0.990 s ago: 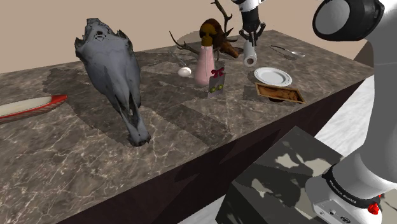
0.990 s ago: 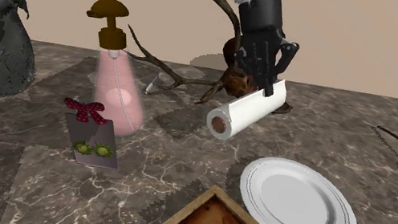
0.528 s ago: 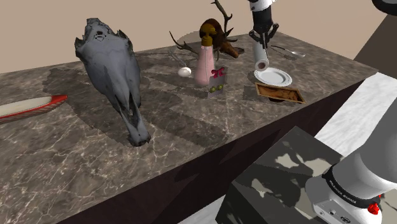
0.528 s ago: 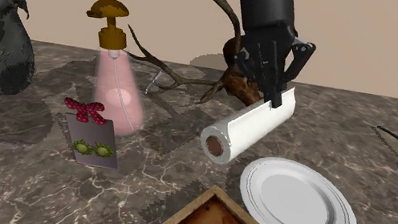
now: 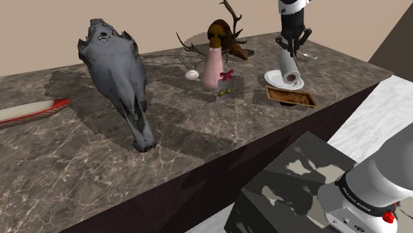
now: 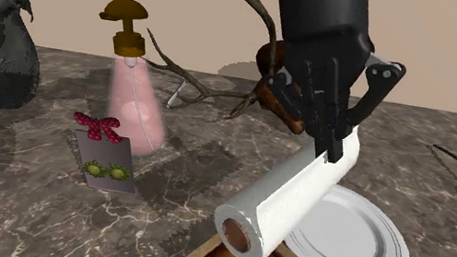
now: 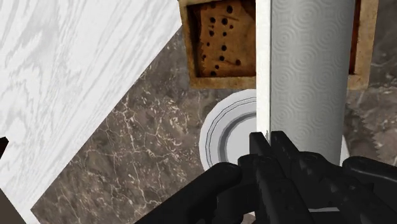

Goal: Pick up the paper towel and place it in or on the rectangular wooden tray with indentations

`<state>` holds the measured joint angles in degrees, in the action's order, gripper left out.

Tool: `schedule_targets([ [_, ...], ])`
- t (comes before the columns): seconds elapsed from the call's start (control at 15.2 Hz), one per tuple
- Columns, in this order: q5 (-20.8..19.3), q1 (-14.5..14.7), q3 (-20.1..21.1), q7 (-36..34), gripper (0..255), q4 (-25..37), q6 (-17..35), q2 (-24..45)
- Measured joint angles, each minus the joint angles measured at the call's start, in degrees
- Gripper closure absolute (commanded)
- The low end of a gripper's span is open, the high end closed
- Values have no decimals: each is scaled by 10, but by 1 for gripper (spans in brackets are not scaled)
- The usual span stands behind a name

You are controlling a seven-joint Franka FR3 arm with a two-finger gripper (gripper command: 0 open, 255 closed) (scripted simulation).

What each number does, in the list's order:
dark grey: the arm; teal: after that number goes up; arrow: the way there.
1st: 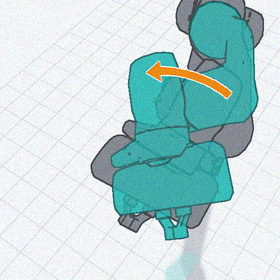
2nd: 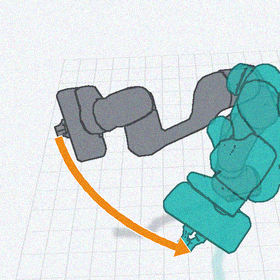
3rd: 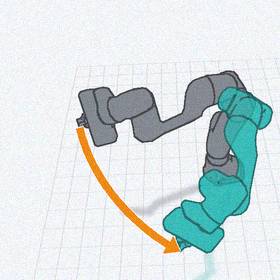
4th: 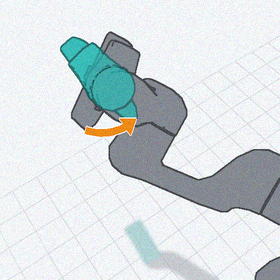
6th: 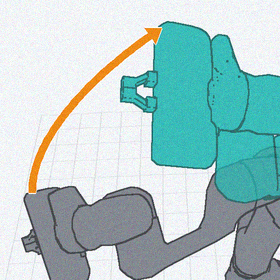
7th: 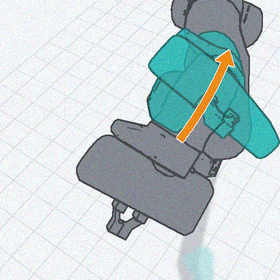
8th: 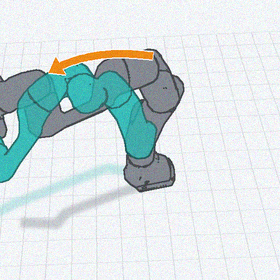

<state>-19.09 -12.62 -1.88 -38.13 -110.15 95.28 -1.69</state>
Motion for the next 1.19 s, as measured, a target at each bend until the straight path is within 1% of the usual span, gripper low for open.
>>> schedule_targets([
  [0.2, -2, 1, 1, -2, 255, -73, 1, -72],
  [0.33, -3, 0, 0, -3, 255, -108, 4, -104],
  [0.53, -5, -1, -1, -7, 255, -132, 21, -110],
  [1.19, -11, -2, -4, -30, 255, -191, 94, -92],
])
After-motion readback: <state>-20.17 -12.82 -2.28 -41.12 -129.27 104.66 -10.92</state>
